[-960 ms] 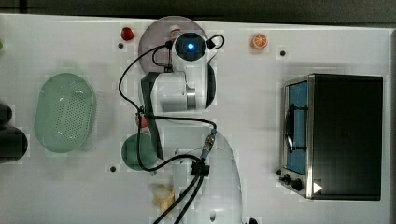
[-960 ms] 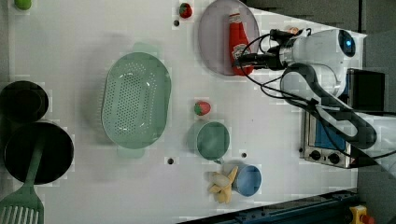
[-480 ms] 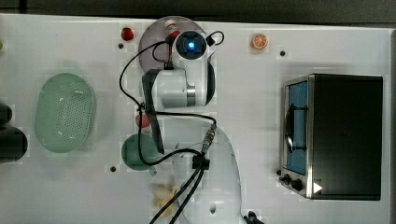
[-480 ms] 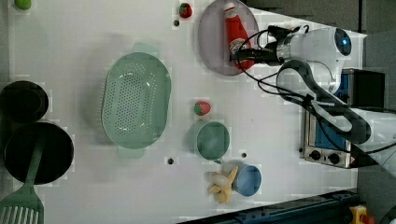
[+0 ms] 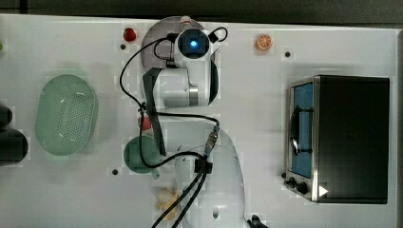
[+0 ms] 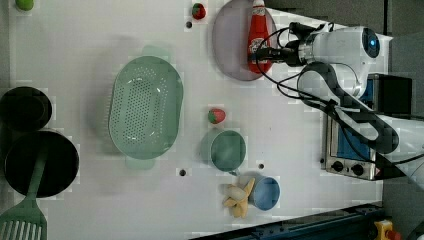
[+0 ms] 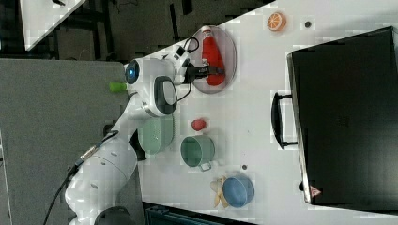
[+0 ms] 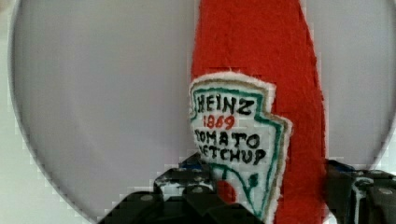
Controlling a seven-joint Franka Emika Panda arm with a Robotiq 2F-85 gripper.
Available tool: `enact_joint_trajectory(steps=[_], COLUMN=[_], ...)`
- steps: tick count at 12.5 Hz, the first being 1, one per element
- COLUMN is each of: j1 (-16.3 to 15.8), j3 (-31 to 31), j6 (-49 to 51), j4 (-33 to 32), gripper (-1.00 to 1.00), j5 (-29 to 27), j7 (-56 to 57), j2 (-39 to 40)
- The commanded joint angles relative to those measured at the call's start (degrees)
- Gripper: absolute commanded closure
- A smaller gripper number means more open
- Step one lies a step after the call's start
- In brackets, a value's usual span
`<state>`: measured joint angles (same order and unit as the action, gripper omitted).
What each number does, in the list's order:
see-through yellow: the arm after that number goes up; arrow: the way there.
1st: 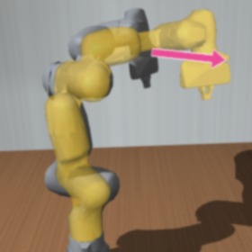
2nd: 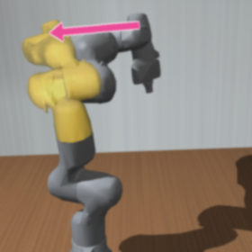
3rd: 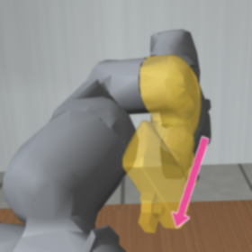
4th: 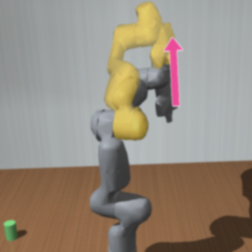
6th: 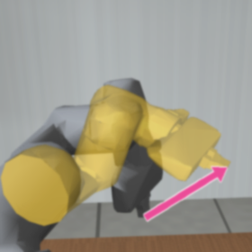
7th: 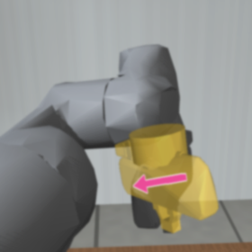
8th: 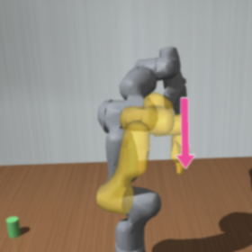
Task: Pick ketchup from plate and place it on table.
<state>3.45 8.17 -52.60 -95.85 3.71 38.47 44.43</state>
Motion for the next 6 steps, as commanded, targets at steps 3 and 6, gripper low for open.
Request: enact_joint_trajectory(steps=[3,6], j1=[0.56,1.26], j3=[0.22,0.21], j6=[2.53,12.57], j4=[2.55,5.67], gripper=[-0.26,-0.26], j5=[-0.3,-0.98], j7=[0.76,0.19], j2=[-4.06,-8.82])
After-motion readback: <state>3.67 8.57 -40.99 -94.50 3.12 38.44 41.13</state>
